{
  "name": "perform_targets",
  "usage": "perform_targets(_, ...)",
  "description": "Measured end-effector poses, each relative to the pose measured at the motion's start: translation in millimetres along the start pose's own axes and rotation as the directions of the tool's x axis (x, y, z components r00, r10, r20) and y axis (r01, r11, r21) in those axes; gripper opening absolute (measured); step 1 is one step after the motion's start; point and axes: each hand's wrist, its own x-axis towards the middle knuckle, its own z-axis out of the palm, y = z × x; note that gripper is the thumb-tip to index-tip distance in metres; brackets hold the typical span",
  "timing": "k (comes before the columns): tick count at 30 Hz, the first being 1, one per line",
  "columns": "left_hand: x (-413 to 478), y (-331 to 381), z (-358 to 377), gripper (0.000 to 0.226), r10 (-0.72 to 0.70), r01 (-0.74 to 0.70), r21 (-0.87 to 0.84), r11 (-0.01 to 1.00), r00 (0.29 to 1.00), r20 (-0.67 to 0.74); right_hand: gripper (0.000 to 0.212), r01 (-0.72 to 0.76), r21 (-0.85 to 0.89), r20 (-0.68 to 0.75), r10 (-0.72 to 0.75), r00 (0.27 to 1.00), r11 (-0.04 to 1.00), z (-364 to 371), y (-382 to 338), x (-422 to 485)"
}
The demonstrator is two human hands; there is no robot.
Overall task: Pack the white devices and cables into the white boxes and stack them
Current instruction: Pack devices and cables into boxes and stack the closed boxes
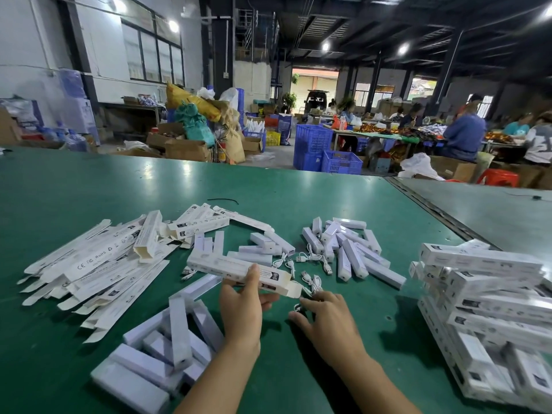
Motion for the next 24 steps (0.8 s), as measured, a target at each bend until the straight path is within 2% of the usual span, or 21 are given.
perform_targets(4, 0, -2, 0, 0.013, -0.007, 0.007, 0.014, 1.0, 1.0, 0.006, 0.043, -0.051, -0.069, -0.007, 0.051, 0.999, 0.996, -3, -5, -1)
perform_targets(7, 0, -2, 0, 0.014, -0.013, 0.013, 0.021, 1.0, 1.0, 0.007, 0.036, -0.049, -0.037, 0.004, 0.049, 0.999, 0.998, -4, -6, -3)
perform_targets(11, -1, -1, 0, 0.015, -0.021, 0.021, 0.021, 1.0, 1.0, 0.01, 0.025, -0.055, 0.089, -0.014, 0.056, 0.998, 0.995, -8, -2, -3)
perform_targets(18, 0, 1, -2, 0.014, -0.019, 0.018, 0.024, 1.0, 1.0, 0.015, 0.033, -0.029, 0.246, -0.102, 0.055, 0.993, 0.969, -21, -1, -5)
perform_targets(22, 1, 1, -3, 0.015, -0.022, 0.022, 0.019, 1.0, 1.0, 0.011, 0.054, -0.044, 0.387, -0.103, 0.091, 0.991, 0.921, -23, -2, -8)
perform_targets(24, 2, 1, -3, 0.015, -0.021, 0.021, 0.016, 1.0, 1.0, 0.007, 0.057, -0.054, 0.488, -0.116, 0.127, 0.985, 0.871, -24, -1, -9)
